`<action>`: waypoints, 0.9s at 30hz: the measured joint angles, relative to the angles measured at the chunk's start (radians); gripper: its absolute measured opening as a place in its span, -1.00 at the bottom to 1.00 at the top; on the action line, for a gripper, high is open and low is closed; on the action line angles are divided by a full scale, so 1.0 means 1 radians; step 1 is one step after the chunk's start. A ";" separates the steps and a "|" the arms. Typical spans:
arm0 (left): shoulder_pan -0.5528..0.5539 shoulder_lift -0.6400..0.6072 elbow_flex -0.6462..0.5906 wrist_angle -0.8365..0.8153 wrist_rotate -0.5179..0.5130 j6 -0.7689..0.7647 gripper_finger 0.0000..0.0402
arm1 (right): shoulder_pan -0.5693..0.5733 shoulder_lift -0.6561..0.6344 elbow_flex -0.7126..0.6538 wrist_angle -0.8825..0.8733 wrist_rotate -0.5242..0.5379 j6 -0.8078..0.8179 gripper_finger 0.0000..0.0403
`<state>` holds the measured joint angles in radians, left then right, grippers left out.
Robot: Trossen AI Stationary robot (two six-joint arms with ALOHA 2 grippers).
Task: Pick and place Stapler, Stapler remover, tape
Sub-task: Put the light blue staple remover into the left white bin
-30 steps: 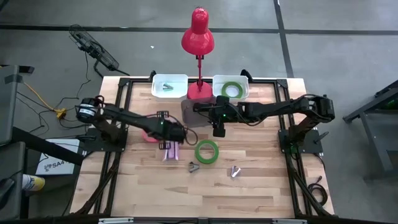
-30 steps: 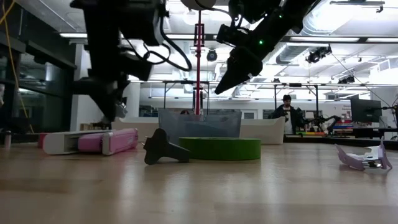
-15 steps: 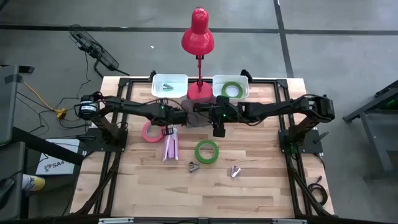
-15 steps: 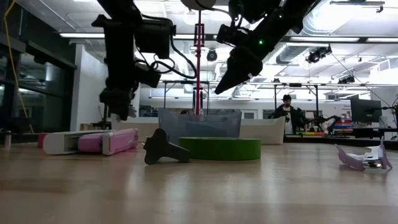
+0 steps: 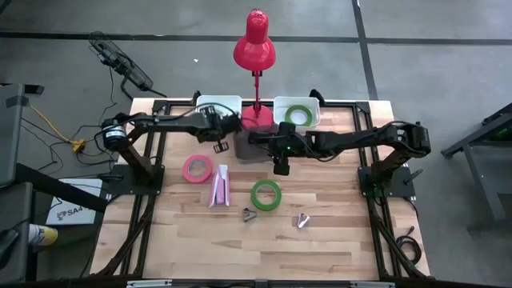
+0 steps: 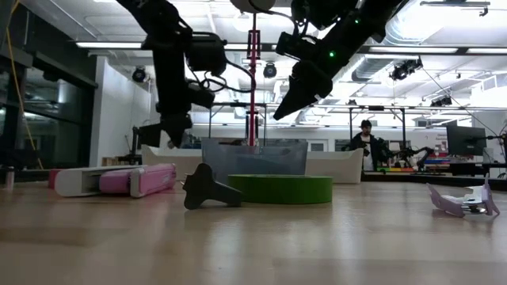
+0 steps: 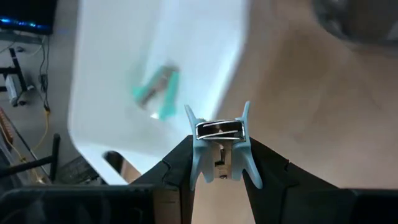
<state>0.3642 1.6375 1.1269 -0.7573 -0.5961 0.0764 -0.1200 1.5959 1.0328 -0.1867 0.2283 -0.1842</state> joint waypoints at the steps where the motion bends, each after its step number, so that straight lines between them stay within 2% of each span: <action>1: 0.016 0.000 0.013 0.006 0.000 0.005 -0.50 | 0.000 0.000 0.000 0.001 0.000 0.000 0.06; 4: 0.066 0.000 0.047 0.030 0.020 0.006 -0.50 | 0.000 0.000 0.000 0.004 0.000 0.006 0.06; 10: 0.166 0.000 0.059 0.126 0.153 0.013 -0.50 | 0.000 0.000 0.000 0.004 0.000 0.037 0.06; 18: 0.283 0.000 0.059 0.197 0.273 -0.087 -0.50 | 0.000 0.000 0.000 0.004 0.001 0.067 0.06; 23: 0.349 0.035 0.057 0.247 0.381 -0.093 -0.50 | 0.000 0.000 0.000 0.004 0.001 0.085 0.06; 27: 0.378 0.071 0.058 0.275 0.417 -0.105 -0.50 | 0.000 0.000 0.000 0.004 0.008 0.107 0.06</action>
<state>0.7417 1.7087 1.1847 -0.4827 -0.1792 -0.0284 -0.1200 1.5959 1.0328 -0.1825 0.2367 -0.0776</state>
